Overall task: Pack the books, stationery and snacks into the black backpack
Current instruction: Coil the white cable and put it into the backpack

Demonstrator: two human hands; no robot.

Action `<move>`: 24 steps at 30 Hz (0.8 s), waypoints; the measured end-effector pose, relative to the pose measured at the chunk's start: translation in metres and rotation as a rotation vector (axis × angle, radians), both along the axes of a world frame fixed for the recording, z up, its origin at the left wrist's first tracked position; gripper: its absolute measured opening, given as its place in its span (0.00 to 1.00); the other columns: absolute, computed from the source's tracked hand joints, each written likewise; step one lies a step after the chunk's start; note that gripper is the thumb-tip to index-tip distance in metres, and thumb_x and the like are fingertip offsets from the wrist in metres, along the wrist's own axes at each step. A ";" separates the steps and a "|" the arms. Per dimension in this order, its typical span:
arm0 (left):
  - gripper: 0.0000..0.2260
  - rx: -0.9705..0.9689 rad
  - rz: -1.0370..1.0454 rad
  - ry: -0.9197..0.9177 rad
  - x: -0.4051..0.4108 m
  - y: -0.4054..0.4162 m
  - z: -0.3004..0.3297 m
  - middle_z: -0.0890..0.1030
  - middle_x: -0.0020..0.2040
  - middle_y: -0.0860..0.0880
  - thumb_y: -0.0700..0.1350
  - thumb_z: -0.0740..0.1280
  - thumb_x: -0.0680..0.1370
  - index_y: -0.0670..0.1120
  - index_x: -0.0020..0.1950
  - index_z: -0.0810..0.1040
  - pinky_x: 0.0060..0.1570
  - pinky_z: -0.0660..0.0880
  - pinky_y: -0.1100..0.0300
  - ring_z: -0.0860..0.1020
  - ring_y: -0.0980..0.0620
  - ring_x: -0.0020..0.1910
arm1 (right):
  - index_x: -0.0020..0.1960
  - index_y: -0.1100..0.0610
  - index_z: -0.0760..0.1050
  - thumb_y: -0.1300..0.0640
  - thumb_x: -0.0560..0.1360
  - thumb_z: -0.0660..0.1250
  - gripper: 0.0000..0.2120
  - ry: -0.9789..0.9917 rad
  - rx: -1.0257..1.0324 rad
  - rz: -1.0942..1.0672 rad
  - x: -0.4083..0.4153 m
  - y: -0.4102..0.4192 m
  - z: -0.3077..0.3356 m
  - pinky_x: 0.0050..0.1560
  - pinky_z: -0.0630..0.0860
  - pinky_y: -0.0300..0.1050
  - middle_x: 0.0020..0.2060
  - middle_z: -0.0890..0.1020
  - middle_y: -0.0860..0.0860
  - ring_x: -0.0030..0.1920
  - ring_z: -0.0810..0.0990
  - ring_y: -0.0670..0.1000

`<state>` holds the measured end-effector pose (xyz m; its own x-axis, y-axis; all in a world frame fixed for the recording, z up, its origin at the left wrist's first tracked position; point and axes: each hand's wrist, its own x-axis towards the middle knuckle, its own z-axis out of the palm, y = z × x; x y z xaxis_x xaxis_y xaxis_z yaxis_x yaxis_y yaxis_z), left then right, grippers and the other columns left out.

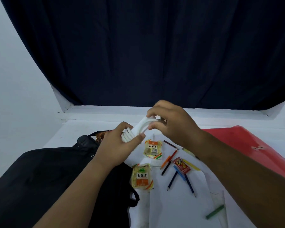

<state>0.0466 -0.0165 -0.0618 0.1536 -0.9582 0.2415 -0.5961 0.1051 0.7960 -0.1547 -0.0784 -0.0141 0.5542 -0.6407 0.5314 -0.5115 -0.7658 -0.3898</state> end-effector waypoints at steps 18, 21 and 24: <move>0.14 -0.032 -0.393 0.053 0.005 0.005 0.018 0.83 0.49 0.53 0.51 0.79 0.71 0.52 0.54 0.81 0.45 0.78 0.59 0.81 0.53 0.48 | 0.51 0.49 0.86 0.62 0.77 0.70 0.10 -0.118 0.385 -0.011 -0.015 -0.030 0.001 0.53 0.79 0.40 0.45 0.85 0.39 0.49 0.82 0.39; 0.17 -0.058 -0.405 0.153 0.006 0.007 0.021 0.82 0.50 0.51 0.56 0.76 0.68 0.51 0.54 0.81 0.46 0.78 0.57 0.81 0.52 0.49 | 0.45 0.41 0.83 0.69 0.75 0.69 0.21 -0.132 0.409 0.023 -0.009 -0.027 -0.011 0.49 0.80 0.38 0.42 0.85 0.36 0.47 0.83 0.40; 0.19 -0.076 -0.386 0.242 0.004 0.011 0.013 0.82 0.51 0.49 0.57 0.74 0.68 0.51 0.55 0.80 0.45 0.77 0.60 0.81 0.51 0.50 | 0.38 0.45 0.80 0.67 0.77 0.67 0.18 -0.111 0.444 -0.041 -0.003 -0.020 -0.022 0.40 0.76 0.39 0.34 0.82 0.40 0.37 0.80 0.40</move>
